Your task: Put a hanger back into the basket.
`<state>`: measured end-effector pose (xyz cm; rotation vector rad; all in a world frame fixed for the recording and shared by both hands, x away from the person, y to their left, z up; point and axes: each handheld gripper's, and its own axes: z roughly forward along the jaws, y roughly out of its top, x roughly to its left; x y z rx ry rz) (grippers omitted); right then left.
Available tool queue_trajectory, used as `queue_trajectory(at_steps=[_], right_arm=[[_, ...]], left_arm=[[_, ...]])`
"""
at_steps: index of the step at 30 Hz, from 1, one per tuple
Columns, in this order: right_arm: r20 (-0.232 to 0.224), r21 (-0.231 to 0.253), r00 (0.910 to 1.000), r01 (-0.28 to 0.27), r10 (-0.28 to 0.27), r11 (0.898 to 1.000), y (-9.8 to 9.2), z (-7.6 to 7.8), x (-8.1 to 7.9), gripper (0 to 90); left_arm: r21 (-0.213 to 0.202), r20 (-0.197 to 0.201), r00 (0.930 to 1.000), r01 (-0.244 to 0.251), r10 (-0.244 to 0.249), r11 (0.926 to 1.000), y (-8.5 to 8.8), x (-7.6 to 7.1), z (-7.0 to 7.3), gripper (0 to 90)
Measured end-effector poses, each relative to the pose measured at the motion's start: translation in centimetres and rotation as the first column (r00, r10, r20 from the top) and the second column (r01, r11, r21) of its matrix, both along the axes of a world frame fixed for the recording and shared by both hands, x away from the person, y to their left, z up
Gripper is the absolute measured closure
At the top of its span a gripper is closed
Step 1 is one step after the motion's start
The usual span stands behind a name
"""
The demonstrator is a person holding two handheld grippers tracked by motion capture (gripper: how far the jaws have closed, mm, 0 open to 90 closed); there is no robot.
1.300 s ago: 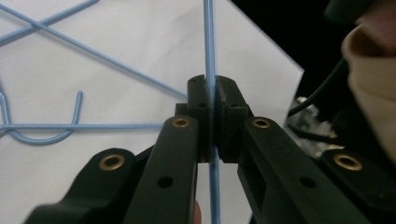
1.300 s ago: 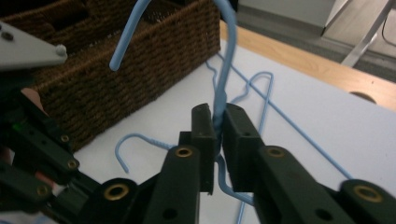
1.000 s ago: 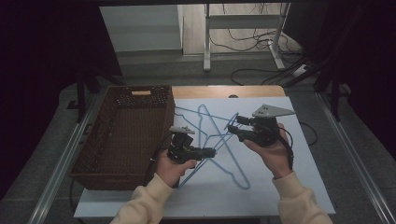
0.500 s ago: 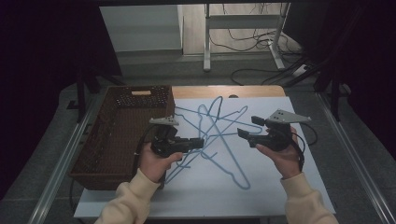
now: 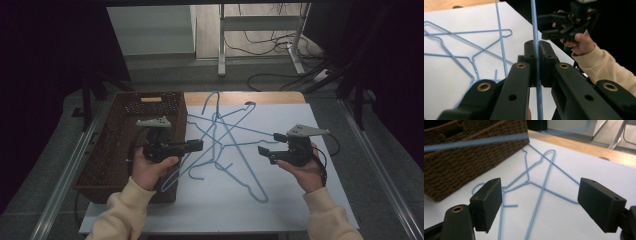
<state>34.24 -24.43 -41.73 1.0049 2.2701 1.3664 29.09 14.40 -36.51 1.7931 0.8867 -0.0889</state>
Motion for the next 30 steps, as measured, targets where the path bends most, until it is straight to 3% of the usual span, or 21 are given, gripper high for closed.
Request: queue_trajectory(at_steps=[9, 21, 30], right_arm=[[-0.042, -0.038, 0.9990, 0.012, -0.014, 0.999, -0.6, -1.7, 0.2, 19.4], [-0.074, -0.088, 0.9966, 0.030, -0.037, 0.996, -0.8, -3.1, 0.1, 19.2], [-0.092, -0.100, 0.9954, 0.018, -0.027, 0.995, -0.6, -3.6, 0.1, 19.0]], left_arm=[[-0.027, 0.028, 0.9980, -0.056, 0.057, 0.9981, 4.1, -0.2, 1.3, 86.1], [-0.057, 0.027, 0.9909, -0.130, 0.132, 0.9899, 8.9, 0.2, 1.0, 86.2], [-0.027, 0.030, 0.9859, -0.164, 0.164, 0.9861, 12.0, -0.1, 0.3, 86.2]])
